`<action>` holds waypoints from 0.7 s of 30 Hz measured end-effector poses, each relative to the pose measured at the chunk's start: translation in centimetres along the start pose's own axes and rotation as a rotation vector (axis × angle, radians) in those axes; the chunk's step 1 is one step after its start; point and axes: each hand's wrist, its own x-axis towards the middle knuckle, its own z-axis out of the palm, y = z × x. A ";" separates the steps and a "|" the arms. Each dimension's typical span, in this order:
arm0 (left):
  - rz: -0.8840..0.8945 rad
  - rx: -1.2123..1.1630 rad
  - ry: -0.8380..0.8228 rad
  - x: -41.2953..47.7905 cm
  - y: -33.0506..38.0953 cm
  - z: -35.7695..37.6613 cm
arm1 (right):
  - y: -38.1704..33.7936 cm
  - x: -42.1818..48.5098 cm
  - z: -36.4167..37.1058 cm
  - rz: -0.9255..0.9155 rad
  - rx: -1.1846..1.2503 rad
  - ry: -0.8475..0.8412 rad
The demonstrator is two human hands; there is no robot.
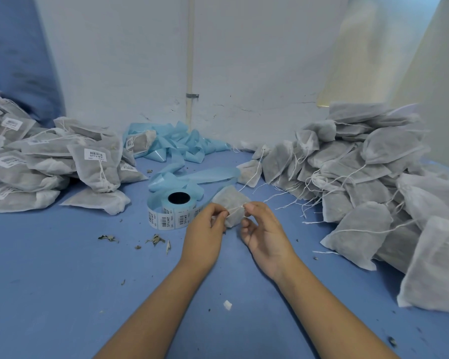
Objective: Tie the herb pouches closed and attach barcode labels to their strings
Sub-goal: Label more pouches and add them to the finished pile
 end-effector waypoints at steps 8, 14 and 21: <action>-0.039 0.052 -0.004 0.3 -0.3 0.1 | 0.0 0.4 -0.4 -0.003 0.103 0.055; 0.048 -0.059 0.002 0.3 0.2 -0.3 | -0.4 0.0 -0.1 0.218 0.196 -0.100; 0.023 -0.206 0.067 0.2 0.3 -0.6 | -0.2 -0.9 0.4 0.482 0.061 -0.448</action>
